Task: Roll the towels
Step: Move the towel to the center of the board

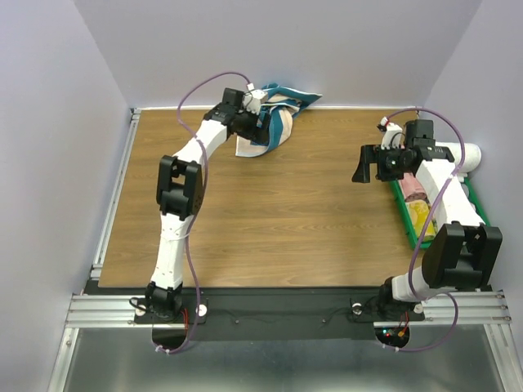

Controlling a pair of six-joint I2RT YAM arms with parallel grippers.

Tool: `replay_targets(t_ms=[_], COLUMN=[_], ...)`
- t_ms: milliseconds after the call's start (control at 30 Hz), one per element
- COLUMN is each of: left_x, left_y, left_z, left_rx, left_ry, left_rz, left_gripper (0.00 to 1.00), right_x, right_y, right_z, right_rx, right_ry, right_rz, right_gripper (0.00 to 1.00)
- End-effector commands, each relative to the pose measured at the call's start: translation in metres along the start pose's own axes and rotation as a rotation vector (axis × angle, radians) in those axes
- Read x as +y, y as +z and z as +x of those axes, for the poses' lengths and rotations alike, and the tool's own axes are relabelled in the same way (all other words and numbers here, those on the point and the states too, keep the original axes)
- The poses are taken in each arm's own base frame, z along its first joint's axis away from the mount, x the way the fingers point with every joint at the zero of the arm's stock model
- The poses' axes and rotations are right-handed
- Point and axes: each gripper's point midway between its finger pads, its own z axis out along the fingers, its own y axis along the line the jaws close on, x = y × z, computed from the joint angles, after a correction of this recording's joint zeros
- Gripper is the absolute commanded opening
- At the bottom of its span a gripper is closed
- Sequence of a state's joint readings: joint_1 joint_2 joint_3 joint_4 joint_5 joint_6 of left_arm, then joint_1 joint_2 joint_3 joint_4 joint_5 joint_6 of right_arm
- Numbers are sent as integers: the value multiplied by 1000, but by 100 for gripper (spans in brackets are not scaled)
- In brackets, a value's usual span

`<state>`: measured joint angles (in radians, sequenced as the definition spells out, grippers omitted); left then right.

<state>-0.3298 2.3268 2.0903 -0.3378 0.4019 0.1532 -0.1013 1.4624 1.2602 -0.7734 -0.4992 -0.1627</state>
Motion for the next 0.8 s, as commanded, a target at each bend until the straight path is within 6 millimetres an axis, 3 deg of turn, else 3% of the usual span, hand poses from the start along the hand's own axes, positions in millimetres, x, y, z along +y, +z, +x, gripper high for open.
replay_targets(t_ms=[0,133,200,267,367,400,467,500,567,600,633,667,700,733,767], left_x=[-32,-24,-18,-19,-30,-35,-43,-44,-48,-54,-56,-53,-56,-55,-50], left_y=[11,40,48,48,37,28,15,8,-19,-47,-57,-85,-102,-114,-129], left_z=[-45,-27,-15,-10,-2,4,10,13,27,14,45,61,41,83,99], left_rx=[-119,-94,-69,-55,-27,-3,28,47,118,97,169,202,149,248,290], left_ry=[9,-34,-49,-42,-4,1,43,62,127,173,180,273,346,384,438], left_rz=[90,61,37,41,85,94,124,125,127,118,124,88,80,96,77], left_gripper=[94,89,80,73,51,33,8,0,0,0,0,0,0,0,0], right_x=[-2,-4,-4,-4,-4,-4,-2,-1,0,0,0,0,0,0,0], right_y=[-1,-2,-4,-5,-3,-1,0,1,3,4,4,5,5,4,6], right_z=[-16,-17,-20,-22,-21,-20,-21,-22,-22,-23,-24,-26,-26,-29,-30], right_rx=[-47,-48,-56,-61,-55,-52,-51,-50,-47,-47,-46,-49,-50,-56,-57], right_ry=[-18,-10,-13,-14,-10,-8,-2,-1,3,7,9,9,9,7,6], right_rz=[27,38,43,50,40,35,19,11,2,0,-2,-6,-6,-7,-8], right_gripper=[100,100,100,100,100,100,100,100,100,100,100,100,100,100,100])
